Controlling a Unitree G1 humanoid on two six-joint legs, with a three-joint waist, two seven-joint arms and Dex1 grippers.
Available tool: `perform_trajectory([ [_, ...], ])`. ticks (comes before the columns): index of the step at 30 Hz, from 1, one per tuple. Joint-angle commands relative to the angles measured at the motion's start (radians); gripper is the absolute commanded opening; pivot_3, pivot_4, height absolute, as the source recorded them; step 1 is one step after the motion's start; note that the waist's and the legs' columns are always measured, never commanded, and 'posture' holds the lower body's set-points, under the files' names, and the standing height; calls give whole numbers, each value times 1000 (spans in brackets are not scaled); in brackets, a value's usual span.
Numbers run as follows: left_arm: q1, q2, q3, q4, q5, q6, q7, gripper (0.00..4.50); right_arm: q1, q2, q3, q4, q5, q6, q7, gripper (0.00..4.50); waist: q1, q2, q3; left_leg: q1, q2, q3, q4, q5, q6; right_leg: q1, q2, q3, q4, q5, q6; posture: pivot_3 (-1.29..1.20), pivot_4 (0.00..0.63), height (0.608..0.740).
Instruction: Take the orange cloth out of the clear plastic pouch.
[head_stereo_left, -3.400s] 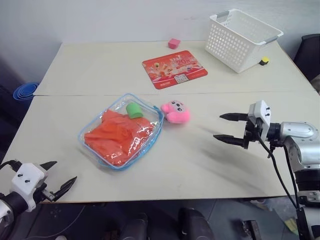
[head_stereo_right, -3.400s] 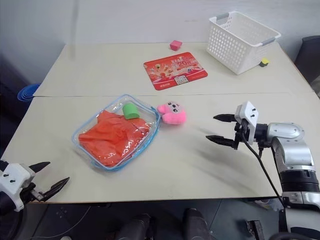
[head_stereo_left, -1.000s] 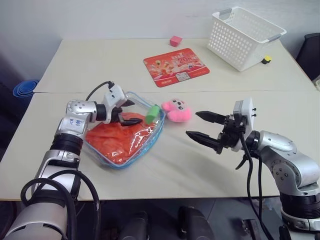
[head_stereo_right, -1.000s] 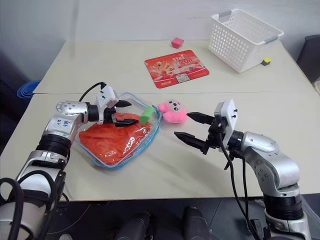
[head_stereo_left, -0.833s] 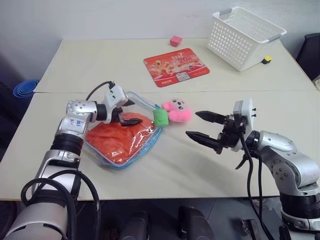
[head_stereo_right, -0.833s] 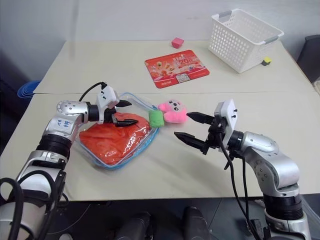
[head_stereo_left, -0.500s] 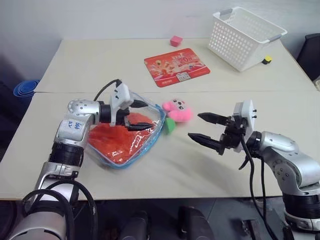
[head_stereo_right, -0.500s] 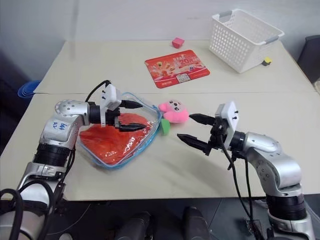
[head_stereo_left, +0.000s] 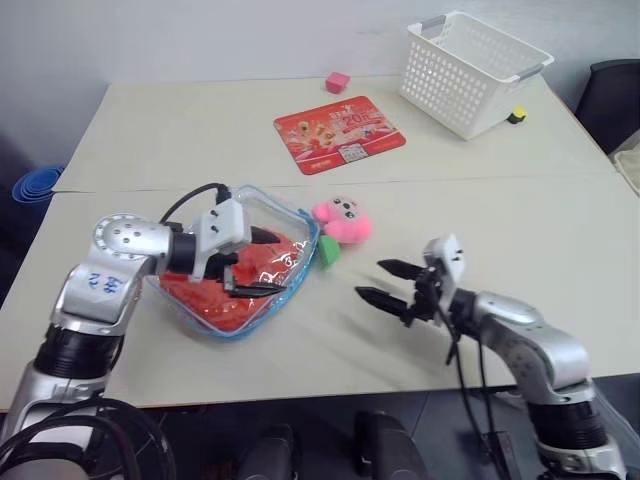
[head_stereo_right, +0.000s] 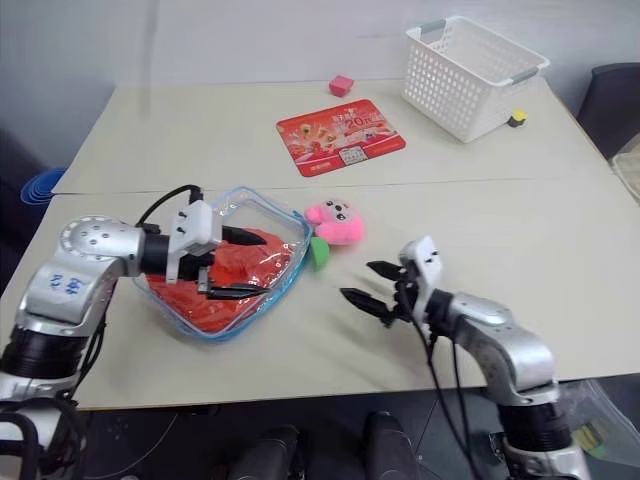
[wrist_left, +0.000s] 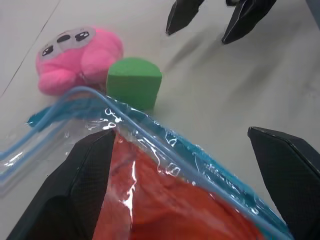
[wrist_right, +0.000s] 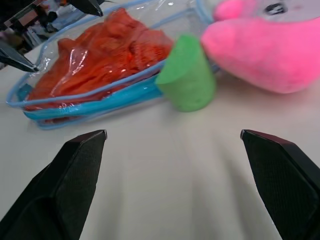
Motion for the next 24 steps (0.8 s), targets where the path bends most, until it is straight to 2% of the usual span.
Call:
perform_trajectory([
  [1,-1,53,86,-71,-57,37,-1,4473,-55,73,45,37,-36,2,-73,4500,3,0,0,0,0,0,0,0,0,0,0,0,0,0,0,0,150,740],
  [5,7,84,117,-76,-69,53,21,4473,-139,167,66,186,-112,-28,-162,4500,7,0,0,0,-2,-2,0,0,0,0,0,0,0,0,0,0,150,740],
  [12,30,81,129,-121,-99,81,65,4473,-195,228,74,283,-170,-65,-173,4500,-2,0,0,0,-2,-2,-1,0,0,0,1,0,1,0,0,0,150,740],
  [16,38,80,129,-124,-106,81,84,4500,-184,238,50,263,-164,-68,-174,3643,-5,0,0,0,-1,-2,-1,0,0,-1,2,0,1,0,0,0,150,740],
  [24,29,56,100,-114,-116,65,97,4500,-141,207,30,182,-146,-56,-142,914,-4,0,0,0,-1,-2,-1,0,0,-1,2,0,1,0,0,0,150,740],
])
